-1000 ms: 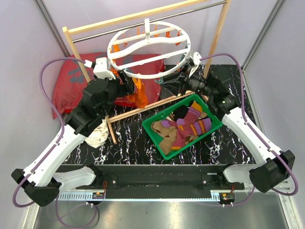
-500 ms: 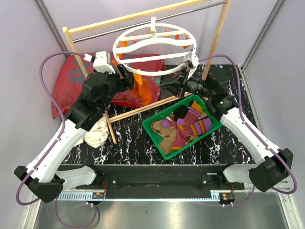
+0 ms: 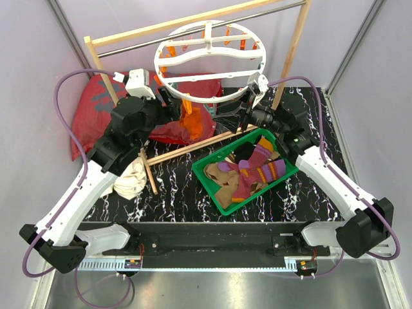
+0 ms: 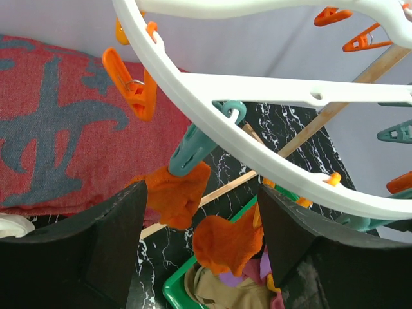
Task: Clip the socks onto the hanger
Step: Open the clamp at the hanger.
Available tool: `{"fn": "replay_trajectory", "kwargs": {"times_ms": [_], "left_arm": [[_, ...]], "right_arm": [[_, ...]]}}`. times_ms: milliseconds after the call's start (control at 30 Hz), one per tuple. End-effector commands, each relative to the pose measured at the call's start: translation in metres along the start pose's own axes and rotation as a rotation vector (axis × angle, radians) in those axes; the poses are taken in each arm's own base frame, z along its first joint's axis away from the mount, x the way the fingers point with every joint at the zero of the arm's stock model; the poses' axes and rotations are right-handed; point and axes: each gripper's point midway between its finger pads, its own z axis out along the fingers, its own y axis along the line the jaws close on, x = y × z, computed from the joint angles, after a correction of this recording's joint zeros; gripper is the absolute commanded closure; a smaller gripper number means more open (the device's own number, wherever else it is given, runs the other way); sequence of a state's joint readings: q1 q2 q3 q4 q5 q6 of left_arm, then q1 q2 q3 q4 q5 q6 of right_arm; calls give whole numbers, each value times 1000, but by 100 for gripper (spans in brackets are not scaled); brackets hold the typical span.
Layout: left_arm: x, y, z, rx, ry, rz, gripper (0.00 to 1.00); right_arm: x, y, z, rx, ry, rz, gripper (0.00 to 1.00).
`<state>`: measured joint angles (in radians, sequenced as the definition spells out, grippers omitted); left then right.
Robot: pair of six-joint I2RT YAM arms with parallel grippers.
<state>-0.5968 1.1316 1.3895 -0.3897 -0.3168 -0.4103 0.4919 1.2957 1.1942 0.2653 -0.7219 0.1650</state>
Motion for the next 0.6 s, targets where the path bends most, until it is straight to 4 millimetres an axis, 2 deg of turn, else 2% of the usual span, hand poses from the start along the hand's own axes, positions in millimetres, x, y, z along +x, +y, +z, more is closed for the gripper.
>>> {"fn": "replay_trajectory", "kwargs": {"times_ms": [0,333,567], "left_arm": [[-28,-10,-9,44,-57,-11,27],[-26,-11,-4,42,-42,-5,27],[-22,-14,-2,55,-28,-15,27]], "right_arm": [[-21,10,8,-72,-63,-71,46],[-9,-2,17,-67,-60,-60,47],[-16,-7,18,-19,-132,-79,43]]}}
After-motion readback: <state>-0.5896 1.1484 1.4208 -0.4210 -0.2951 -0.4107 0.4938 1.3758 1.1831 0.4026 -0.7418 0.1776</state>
